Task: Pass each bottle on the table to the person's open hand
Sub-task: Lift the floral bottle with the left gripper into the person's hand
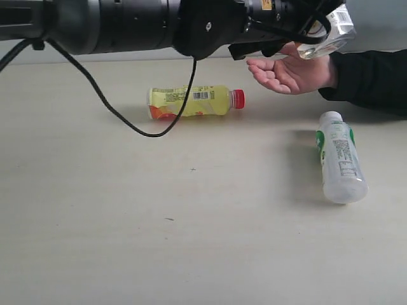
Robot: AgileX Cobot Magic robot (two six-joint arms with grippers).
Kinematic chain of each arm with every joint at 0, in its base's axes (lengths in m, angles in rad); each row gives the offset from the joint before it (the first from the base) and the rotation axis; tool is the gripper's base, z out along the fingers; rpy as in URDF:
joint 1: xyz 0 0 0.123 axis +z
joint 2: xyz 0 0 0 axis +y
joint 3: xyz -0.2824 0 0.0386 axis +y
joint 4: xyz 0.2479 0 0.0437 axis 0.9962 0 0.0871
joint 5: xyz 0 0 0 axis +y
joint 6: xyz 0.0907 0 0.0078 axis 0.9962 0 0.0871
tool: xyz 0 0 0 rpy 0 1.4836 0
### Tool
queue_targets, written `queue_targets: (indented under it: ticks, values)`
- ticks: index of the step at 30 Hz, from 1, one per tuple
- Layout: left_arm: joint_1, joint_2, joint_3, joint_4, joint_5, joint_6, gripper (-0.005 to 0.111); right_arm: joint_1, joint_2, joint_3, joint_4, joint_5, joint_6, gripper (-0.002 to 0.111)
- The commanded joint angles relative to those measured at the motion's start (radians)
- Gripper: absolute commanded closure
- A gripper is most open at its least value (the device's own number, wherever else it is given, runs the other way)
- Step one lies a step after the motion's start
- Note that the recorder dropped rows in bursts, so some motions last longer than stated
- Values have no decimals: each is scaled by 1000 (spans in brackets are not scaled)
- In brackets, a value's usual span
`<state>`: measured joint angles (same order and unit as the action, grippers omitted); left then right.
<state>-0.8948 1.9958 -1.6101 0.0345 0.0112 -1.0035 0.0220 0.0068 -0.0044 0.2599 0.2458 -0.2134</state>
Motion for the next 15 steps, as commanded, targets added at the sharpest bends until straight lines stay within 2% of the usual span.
queue_targets:
  ticks: [1, 8, 15]
  values:
    - [9, 48, -98, -3, 18, -78, 107, 2, -7, 4, 2, -7, 1, 108]
    - [27, 131, -160, -3, 30, -232, 107, 2, -7, 4, 2, -7, 1, 108]
    - [52, 201, -160, -3, -80, -275, 107, 2, -7, 4, 2, -7, 1, 108]
